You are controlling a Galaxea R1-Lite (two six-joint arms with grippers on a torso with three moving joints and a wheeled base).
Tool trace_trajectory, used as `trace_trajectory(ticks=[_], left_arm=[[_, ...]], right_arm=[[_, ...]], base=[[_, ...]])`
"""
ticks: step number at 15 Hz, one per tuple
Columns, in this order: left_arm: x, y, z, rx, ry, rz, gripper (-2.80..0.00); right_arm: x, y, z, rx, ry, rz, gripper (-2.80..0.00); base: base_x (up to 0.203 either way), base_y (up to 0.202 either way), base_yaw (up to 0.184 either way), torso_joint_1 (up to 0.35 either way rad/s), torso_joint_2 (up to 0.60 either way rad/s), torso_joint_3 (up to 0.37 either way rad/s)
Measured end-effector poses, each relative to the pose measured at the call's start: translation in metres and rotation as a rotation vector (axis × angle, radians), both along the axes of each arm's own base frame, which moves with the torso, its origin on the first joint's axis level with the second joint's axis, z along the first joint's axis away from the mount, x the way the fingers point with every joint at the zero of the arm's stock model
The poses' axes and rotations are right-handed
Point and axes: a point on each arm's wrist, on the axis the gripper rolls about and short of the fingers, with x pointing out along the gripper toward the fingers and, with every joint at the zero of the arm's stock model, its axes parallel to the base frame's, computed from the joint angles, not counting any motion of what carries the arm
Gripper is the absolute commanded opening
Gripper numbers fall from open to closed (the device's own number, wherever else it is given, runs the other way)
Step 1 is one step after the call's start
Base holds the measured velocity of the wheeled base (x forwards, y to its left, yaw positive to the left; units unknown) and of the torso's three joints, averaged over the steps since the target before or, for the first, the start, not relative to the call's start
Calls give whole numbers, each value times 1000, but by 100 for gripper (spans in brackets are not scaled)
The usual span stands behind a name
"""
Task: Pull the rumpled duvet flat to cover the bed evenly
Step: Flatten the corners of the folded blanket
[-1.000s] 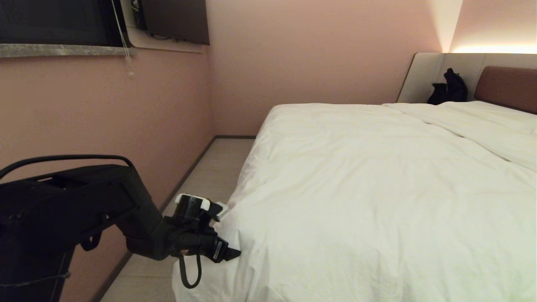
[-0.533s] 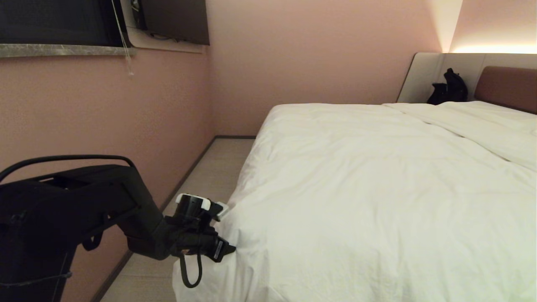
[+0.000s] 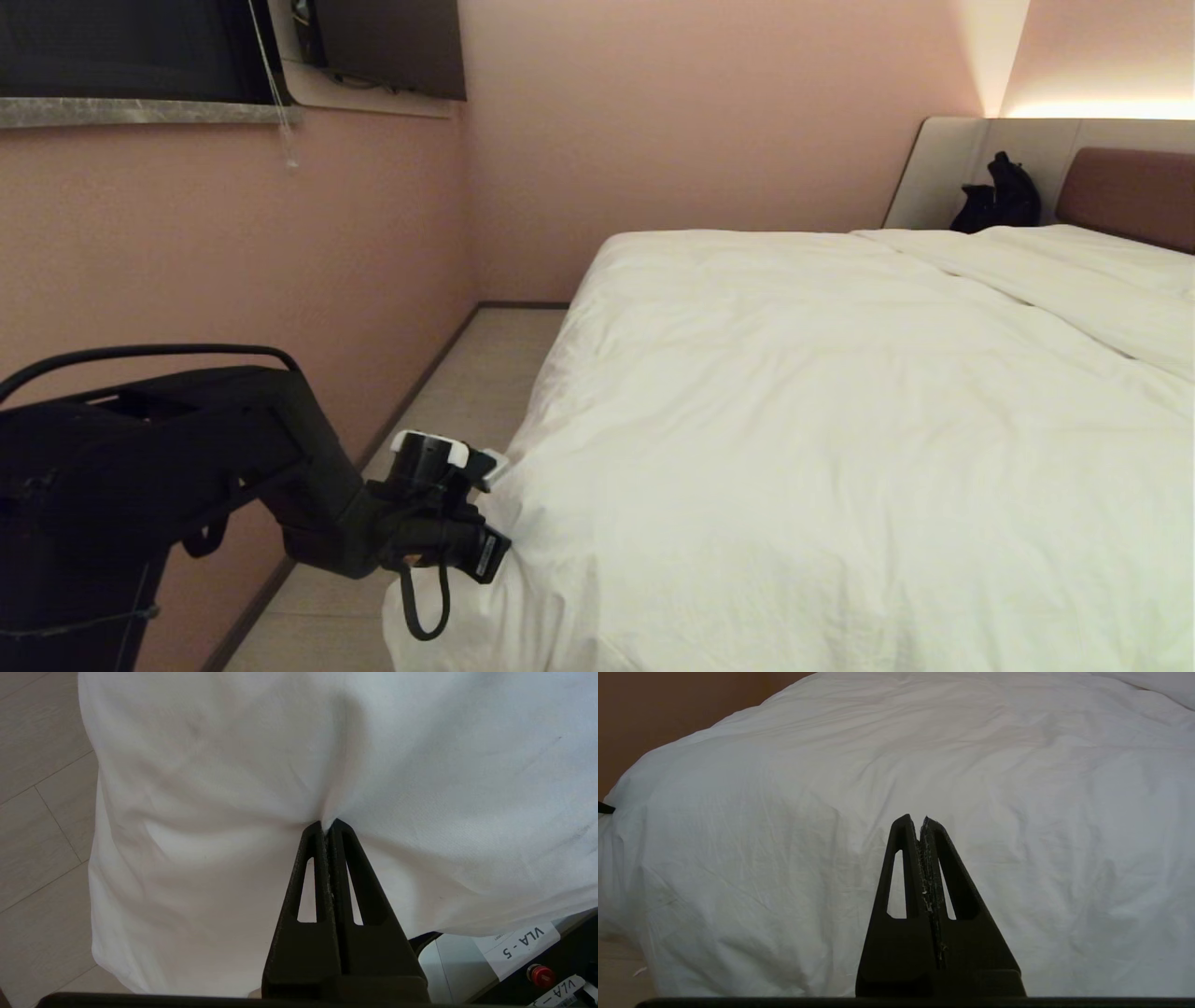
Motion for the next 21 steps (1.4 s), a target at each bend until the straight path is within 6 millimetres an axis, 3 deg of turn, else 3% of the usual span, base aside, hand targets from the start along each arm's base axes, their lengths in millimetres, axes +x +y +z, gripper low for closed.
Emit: trace_trajectory(ticks=[6,15,18,21], left_arm=[[-5,4,-1,38,7,34,-280],[-6,26,-7,187,1,214,-280],[-2,32,11,124,-43,294,-280],[3,31,43,26,-115,365,-280]], right_arm=[[0,0,0,0,-1,0,-280],[0,0,0,0,-1,0,-280],[0,0,0,0,-1,0,-280],[0,0,0,0,-1,0,-280]], base=[[0,0,0,0,0,0],[0,0,0,0,0,0],[0,0,0,0,0,0],[0,0,0,0,0,0]])
